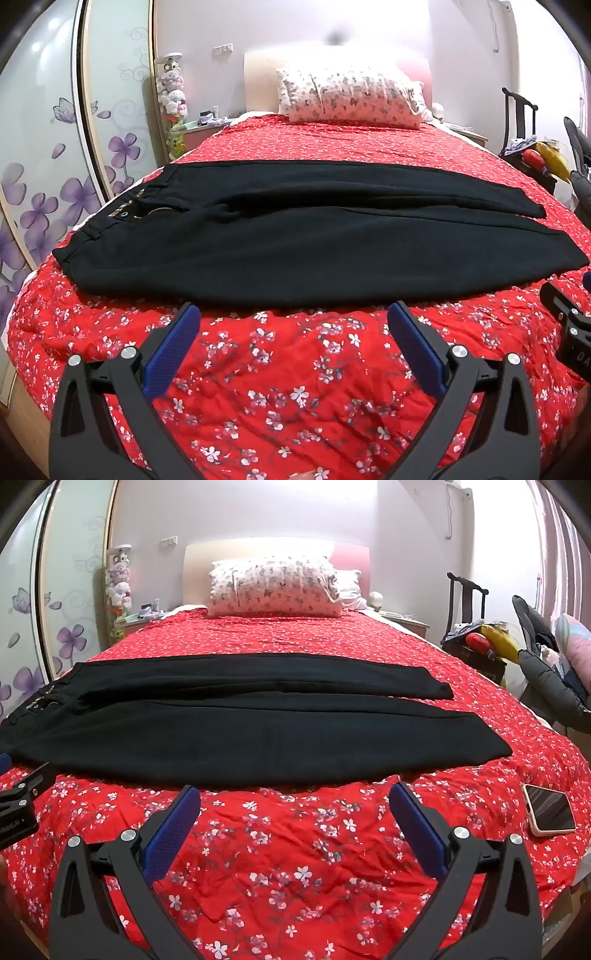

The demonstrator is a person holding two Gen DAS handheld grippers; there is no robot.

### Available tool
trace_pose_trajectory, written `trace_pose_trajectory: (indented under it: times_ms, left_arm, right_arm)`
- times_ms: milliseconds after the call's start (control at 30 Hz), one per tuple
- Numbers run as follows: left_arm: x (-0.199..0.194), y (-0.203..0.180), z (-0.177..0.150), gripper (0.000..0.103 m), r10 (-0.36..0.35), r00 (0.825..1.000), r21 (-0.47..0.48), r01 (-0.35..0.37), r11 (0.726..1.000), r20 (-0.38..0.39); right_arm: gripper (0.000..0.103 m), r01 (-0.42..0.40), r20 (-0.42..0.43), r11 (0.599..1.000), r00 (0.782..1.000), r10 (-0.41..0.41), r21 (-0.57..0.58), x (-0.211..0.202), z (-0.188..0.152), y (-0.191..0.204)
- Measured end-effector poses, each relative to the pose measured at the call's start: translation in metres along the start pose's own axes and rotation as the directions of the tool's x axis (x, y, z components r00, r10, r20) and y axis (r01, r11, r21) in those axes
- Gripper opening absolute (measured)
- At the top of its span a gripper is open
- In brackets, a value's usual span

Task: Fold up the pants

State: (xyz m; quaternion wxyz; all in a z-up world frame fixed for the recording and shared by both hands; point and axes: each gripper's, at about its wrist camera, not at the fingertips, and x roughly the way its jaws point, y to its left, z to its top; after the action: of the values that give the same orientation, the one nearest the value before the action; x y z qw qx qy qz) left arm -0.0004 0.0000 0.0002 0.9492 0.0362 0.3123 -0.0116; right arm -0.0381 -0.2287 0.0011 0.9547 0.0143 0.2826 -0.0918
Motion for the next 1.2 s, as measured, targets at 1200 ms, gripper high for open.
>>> trace_pose_trajectory:
  times_ms: [1200]
  left_arm:
    - [0.0005,-0.0001,-0.0001,0.101,-0.001,1.000,0.003,0.001,1.000,-0.006]
  right_arm:
    - [0.102,0.003,-0.004,1.000,1.000,-0.003,-0.004,0.0019,-0.0005,0.0006]
